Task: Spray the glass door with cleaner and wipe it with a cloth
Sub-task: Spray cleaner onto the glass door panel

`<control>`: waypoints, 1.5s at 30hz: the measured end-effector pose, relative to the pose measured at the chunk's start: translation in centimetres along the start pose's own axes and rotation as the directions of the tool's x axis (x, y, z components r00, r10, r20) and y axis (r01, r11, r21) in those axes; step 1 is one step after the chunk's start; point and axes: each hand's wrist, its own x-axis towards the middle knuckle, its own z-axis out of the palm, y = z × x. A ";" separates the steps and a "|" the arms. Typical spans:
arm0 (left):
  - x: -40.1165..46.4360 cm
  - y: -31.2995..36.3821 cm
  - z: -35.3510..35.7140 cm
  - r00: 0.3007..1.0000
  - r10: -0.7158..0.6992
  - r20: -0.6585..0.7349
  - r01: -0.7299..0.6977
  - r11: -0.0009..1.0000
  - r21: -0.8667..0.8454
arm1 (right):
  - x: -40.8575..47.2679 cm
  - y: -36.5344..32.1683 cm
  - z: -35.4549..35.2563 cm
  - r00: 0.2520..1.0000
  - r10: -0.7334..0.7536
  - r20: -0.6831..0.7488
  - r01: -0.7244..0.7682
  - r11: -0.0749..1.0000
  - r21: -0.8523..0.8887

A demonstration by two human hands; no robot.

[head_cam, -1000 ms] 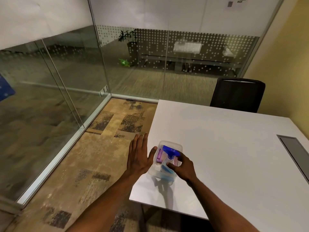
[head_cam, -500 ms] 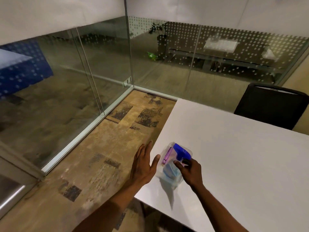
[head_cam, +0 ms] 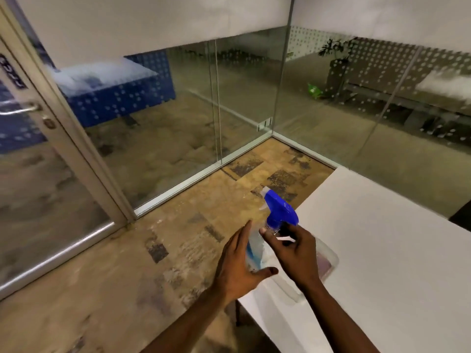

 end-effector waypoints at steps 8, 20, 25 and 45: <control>-5.8 -3.6 -5.8 0.930 -0.243 -0.275 0.172 0.950 -0.260 | -2.8 -4.2 8.2 0.957 -0.085 0.278 0.049 0.990 0.135; -11.9 -11.7 -18.3 0.838 -0.361 -0.410 0.192 0.897 -0.398 | -5.3 -12.9 23.9 0.787 -0.288 0.545 0.136 0.944 0.302; -13.8 -16.0 -22.8 0.825 -0.398 -0.401 0.222 0.881 -0.419 | -6.8 -17.4 31.2 0.673 -0.311 0.671 0.039 0.921 0.388; -15.1 -29.2 -38.9 0.661 -0.426 -0.617 0.237 0.900 -0.366 | -6.7 -27.1 54.1 0.442 -0.436 0.784 -0.168 0.818 0.550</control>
